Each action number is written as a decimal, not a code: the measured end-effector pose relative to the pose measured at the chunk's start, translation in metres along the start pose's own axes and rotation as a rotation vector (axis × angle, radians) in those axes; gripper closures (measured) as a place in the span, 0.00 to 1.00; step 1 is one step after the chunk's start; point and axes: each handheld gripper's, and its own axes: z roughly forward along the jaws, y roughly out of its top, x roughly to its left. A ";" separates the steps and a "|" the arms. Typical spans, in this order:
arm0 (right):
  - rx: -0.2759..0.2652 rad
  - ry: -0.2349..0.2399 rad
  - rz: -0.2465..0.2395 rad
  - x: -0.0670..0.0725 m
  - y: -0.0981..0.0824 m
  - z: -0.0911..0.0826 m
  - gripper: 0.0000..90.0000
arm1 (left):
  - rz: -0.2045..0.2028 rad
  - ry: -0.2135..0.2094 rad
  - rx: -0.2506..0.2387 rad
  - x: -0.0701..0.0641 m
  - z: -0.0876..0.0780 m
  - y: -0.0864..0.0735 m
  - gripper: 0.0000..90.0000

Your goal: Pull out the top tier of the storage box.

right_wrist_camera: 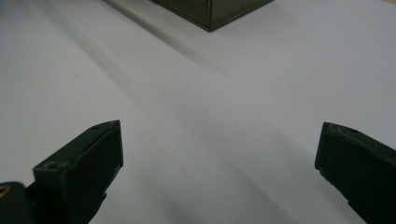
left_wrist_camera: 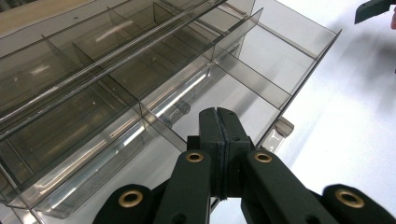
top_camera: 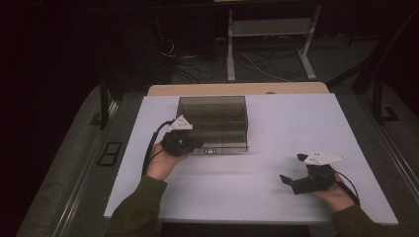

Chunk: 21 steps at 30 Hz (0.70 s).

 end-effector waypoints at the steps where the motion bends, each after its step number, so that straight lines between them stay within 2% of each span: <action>1: 0.000 0.000 0.000 0.000 0.000 0.000 0.01 | -0.003 -0.003 -0.004 0.000 0.000 -0.001 0.99; 8: 0.001 0.000 -0.002 0.000 0.000 0.000 0.01 | -0.008 -0.008 -0.009 0.000 -0.003 -0.004 0.99; 11: 0.000 0.000 -0.001 0.000 0.000 0.000 0.01 | -0.023 -0.003 -0.044 0.000 -0.005 -0.003 0.99; 15: 0.000 0.000 -0.001 0.000 0.000 0.000 0.01 | -0.030 0.014 -0.065 0.003 -0.014 -0.003 0.99; 18: 0.001 0.000 -0.003 0.000 0.000 0.000 0.01 | -0.033 0.031 -0.057 0.006 -0.017 -0.006 0.99; 21: 0.001 0.000 -0.001 0.000 0.000 0.000 0.01 | -0.045 0.029 -0.040 0.007 -0.013 -0.010 0.99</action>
